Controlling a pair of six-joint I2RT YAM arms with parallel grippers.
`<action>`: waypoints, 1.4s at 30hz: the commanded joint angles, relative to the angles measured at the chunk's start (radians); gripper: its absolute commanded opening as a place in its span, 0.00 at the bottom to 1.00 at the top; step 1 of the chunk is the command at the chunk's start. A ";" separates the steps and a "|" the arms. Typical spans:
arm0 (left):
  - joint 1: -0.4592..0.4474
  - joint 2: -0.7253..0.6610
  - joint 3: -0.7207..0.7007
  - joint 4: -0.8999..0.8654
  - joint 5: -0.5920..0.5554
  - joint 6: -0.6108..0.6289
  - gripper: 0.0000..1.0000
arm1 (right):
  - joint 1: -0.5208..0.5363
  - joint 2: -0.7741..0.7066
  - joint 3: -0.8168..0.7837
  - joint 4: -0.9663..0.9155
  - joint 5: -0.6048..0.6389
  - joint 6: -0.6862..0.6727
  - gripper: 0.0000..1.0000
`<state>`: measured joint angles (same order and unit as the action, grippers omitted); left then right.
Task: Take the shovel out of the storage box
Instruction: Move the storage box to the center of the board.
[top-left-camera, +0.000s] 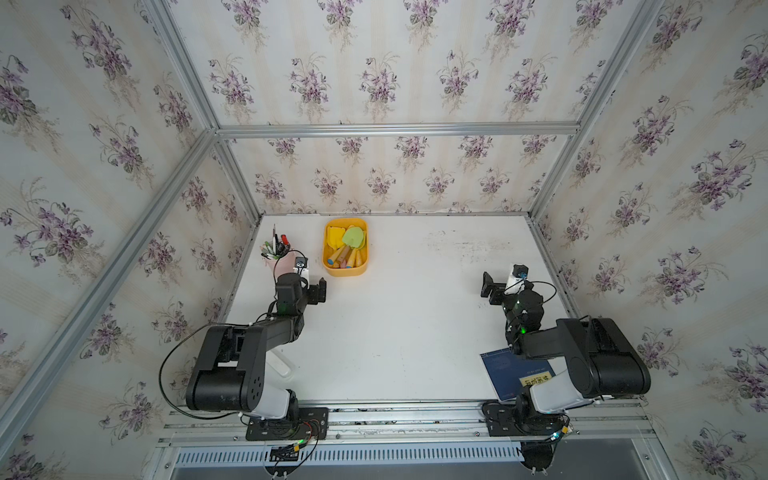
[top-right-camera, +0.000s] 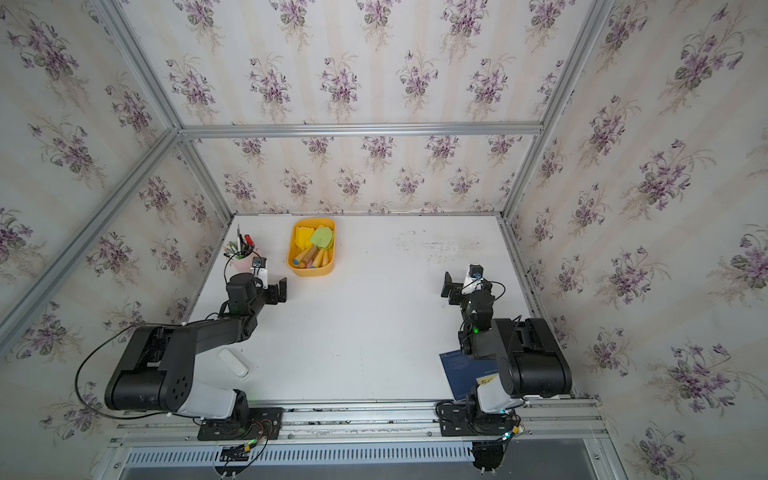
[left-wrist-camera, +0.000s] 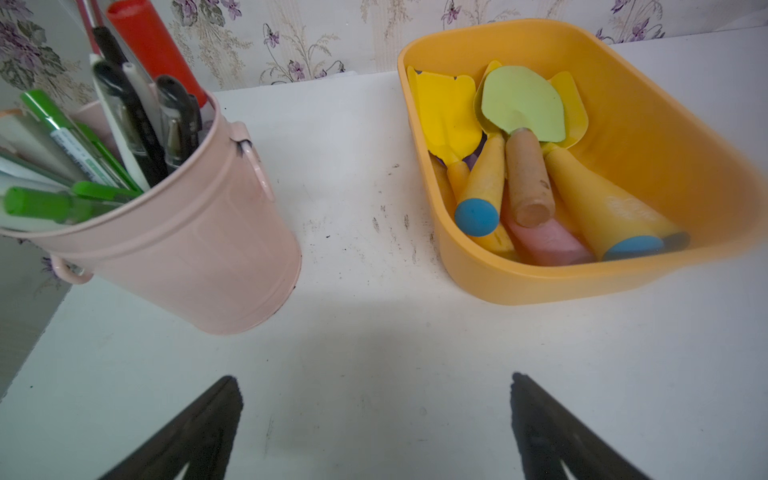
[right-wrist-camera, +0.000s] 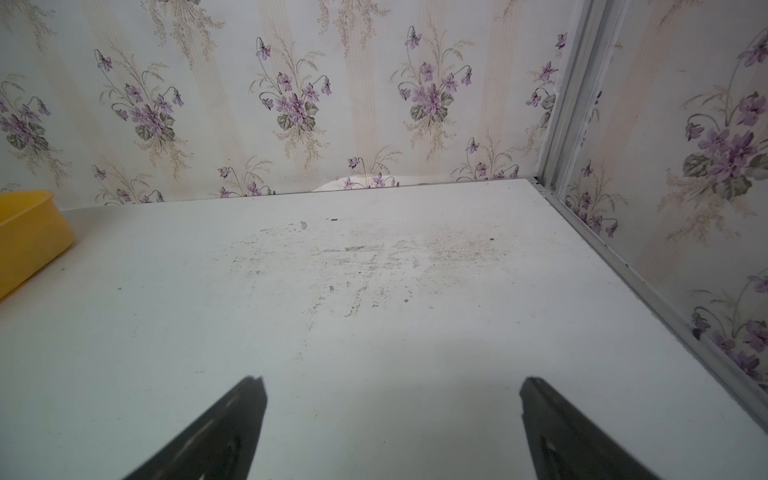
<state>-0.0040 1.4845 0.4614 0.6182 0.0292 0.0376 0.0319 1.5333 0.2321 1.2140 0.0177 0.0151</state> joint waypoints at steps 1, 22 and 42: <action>0.001 0.003 0.006 0.030 -0.003 0.010 1.00 | 0.000 -0.001 0.001 0.030 0.003 -0.006 1.00; 0.001 -0.112 0.434 -0.689 0.138 -0.313 0.99 | 0.239 -0.106 0.582 -0.865 -0.117 0.315 0.93; 0.001 0.380 0.846 -0.926 0.183 -0.365 0.77 | 0.642 0.762 1.566 -1.284 -0.140 0.399 0.74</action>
<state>-0.0051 1.8290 1.2827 -0.2737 0.2058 -0.3397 0.6697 2.2471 1.7359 0.0261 -0.1200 0.4007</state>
